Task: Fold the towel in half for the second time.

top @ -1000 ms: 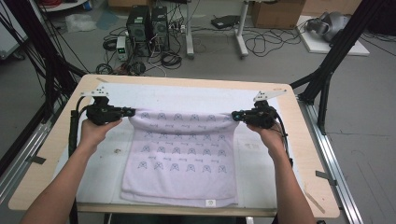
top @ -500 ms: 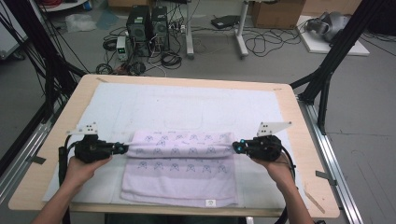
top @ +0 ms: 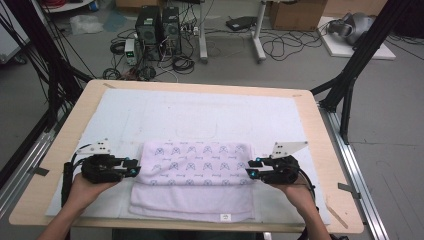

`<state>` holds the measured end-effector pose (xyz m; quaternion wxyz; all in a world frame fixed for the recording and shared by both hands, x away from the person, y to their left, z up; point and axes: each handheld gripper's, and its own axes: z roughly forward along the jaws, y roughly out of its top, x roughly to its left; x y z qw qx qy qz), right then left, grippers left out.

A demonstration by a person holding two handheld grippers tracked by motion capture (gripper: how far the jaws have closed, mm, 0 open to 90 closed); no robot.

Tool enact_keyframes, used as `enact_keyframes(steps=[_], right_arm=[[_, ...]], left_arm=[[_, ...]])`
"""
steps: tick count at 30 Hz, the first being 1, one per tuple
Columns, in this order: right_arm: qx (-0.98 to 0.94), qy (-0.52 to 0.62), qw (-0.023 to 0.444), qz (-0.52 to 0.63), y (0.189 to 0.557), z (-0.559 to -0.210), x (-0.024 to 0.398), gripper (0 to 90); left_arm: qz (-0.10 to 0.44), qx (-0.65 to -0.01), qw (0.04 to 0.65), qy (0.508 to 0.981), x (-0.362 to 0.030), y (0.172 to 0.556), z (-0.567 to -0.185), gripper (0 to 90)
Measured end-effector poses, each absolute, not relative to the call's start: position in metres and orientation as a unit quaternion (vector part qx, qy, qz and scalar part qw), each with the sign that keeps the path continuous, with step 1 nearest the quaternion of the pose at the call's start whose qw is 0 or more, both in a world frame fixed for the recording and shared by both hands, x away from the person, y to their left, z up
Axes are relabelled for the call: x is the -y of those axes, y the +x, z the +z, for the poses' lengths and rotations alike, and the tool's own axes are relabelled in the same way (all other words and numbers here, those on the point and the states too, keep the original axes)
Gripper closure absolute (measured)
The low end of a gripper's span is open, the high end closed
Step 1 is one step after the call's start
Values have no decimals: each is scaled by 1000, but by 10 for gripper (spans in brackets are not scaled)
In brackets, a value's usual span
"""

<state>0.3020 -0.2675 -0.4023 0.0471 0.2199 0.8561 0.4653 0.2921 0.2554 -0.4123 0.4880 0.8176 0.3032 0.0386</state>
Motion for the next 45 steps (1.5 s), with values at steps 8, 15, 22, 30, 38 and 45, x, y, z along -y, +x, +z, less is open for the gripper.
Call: enact_keyframes(steps=[8,15,22,30,38,45], right_arm=[[-878,216,32,426,299,-431,256,626],[-876,216,37,429,296,-433,262,647],[-876,215,42,429,298,-432,263,695],[-887,202,41,412,301,-439,254,664],[-892,191,39,407,300,-433,247,874],[-873,171,52,453,283,-396,251,877]], left_arm=[[48,-286,411,864,-242,293,-436,721],[59,-291,434,851,-250,291,-425,668],[58,-260,451,852,-241,290,-411,740],[52,-253,410,875,-230,287,-438,686],[57,-254,424,868,-233,286,-425,876],[76,-249,448,855,-248,273,-395,879]])
